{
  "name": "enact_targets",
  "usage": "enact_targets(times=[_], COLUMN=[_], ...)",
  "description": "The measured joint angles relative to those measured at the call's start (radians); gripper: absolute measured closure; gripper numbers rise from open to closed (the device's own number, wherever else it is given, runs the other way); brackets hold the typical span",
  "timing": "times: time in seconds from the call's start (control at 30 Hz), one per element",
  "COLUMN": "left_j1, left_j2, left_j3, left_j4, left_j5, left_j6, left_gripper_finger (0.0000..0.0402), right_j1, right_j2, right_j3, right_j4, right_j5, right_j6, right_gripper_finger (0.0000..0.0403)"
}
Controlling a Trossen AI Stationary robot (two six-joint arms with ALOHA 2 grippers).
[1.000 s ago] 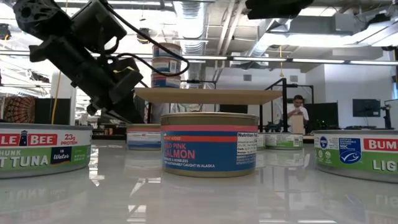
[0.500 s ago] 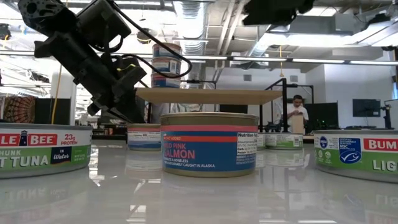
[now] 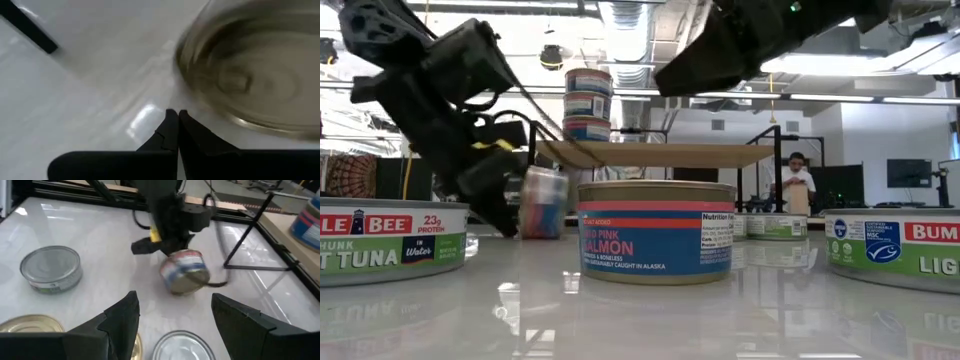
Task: Stack canned seafood by type on shelf
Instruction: Stack the blue tuna can on top of the blue tuna can
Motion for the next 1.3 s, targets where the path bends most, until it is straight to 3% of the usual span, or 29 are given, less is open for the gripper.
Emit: enact_targets(times=[0.37,0.57,0.7,0.9,1.03,1.13,1.3], left_j1=[-0.079,-0.132,-0.157,-0.193,-0.179,-0.134,-0.063], left_j2=[-0.004,-0.117,-0.239,-0.34,-0.314,-0.254,-0.125], left_j3=[-0.001,0.0,0.001,0.026,0.118,0.229,0.417], left_j4=[0.023,-0.039,-0.087,-0.082,-0.109,-0.226,-0.422], left_j5=[-0.092,-0.175,-0.197,-0.196,-0.159,-0.072,0.092], left_j6=[0.007,0.037,0.085,0.375,0.551,0.641,0.85], left_gripper_finger=[0.0401,0.0385,0.0337,0.0231,0.0157,0.0113,0.0085], right_j1=[-0.035,-0.069,-0.088,-0.104,-0.113,-0.117,-0.106], right_j2=[0.098,0.114,0.114,0.166,0.168,0.143,0.048], right_j3=[0.025,0.025,0.025,0.032,0.061,0.069,0.072], right_j4=[0.007,0.02,0.049,0.089,-0.011,-0.129,-0.284], right_j5=[-0.056,-0.064,-0.091,-0.098,-0.092,-0.082,-0.076], right_j6=[0.028,0.068,0.071,0.046,0.05,0.076,0.11], right_gripper_finger=[0.0129,0.0127,0.012,0.0085,0.0059,0.0047,0.0045])
